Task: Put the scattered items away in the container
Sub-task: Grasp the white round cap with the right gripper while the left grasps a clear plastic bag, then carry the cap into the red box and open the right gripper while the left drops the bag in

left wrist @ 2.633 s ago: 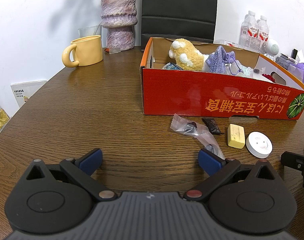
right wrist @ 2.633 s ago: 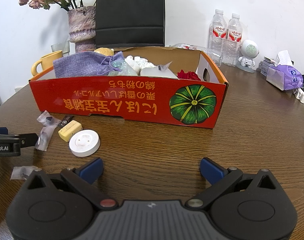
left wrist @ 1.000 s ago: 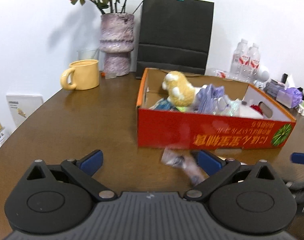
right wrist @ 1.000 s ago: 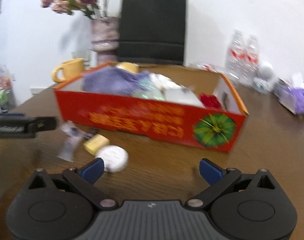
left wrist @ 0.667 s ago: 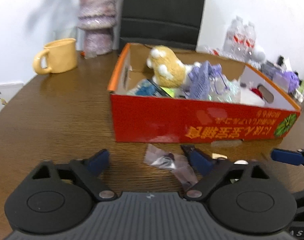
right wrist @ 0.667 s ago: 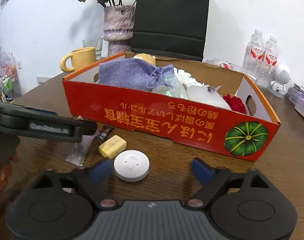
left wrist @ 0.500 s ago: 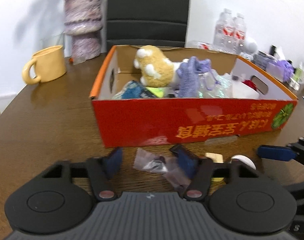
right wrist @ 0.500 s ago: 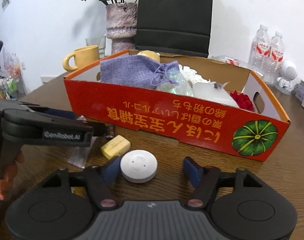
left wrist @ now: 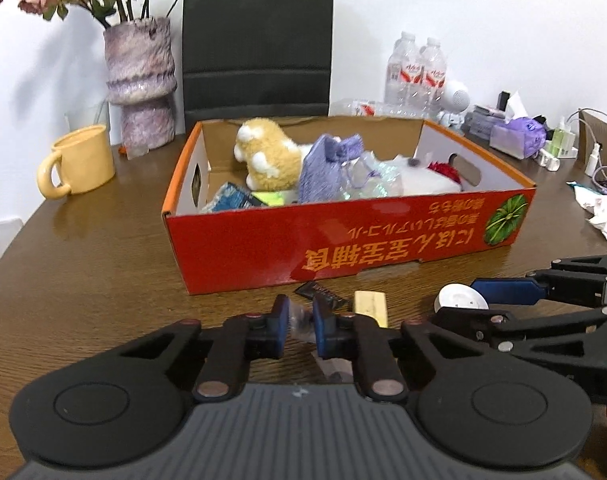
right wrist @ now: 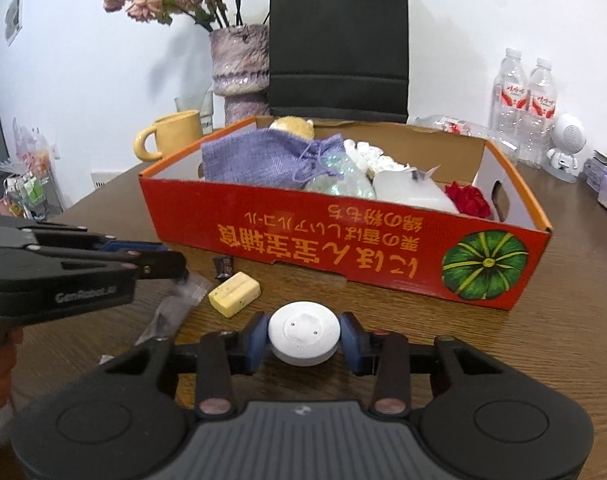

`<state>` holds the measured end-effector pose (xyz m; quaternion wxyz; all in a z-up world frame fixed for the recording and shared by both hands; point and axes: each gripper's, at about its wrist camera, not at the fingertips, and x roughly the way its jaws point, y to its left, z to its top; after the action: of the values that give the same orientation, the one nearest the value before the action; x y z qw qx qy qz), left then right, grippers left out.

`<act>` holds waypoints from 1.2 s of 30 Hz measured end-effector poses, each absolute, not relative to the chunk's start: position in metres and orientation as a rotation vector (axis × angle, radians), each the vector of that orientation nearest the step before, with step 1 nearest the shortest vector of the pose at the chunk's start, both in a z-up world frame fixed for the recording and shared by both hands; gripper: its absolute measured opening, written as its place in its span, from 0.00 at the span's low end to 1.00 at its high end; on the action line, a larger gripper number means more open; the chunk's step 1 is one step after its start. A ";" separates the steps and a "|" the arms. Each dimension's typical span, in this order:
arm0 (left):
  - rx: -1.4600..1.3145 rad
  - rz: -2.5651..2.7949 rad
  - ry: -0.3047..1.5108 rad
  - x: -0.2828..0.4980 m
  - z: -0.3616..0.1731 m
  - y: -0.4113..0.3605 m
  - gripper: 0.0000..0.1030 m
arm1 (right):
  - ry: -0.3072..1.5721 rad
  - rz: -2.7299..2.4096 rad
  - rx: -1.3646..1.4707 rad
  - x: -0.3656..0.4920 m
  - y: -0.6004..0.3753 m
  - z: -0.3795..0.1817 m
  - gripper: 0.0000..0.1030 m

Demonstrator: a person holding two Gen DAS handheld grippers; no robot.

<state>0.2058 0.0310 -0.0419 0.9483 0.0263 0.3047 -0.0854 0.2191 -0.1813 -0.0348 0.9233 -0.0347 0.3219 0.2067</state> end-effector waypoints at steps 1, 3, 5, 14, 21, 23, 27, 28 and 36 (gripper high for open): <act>0.057 -0.173 0.614 0.203 -0.040 0.031 0.09 | 0.655 0.423 -0.070 0.217 -0.182 -0.033 0.37; 0.058 -0.175 0.597 0.197 -0.036 0.031 0.05 | 0.644 0.421 -0.064 0.214 -0.185 -0.029 0.37; 0.058 -0.184 0.584 0.192 -0.032 0.031 0.03 | 0.634 0.420 -0.062 0.210 -0.188 -0.025 0.37; 0.006 -0.185 0.572 0.184 -0.028 0.038 0.10 | 0.618 0.418 -0.051 0.202 -0.194 -0.018 0.37; -0.020 -0.182 0.653 0.198 -0.045 0.042 0.64 | 0.644 0.408 -0.051 0.204 -0.198 -0.029 0.37; 0.001 -0.170 0.674 0.204 -0.050 0.038 0.65 | 0.650 0.408 -0.046 0.205 -0.199 -0.032 0.37; 0.016 -0.150 0.718 0.213 -0.060 0.034 0.40 | 0.655 0.408 -0.038 0.206 -0.202 -0.034 0.37; 0.029 -0.151 0.713 0.212 -0.061 0.033 0.35 | 0.655 0.408 -0.035 0.206 -0.204 -0.034 0.37; 0.036 -0.179 0.687 0.200 -0.057 0.032 0.02 | 0.656 0.412 -0.017 0.206 -0.210 -0.034 0.37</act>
<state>0.2004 0.0323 -0.0570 0.9374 0.0178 0.3365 -0.0877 0.2056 -0.2097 -0.0340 0.9258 -0.0080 0.3201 0.2008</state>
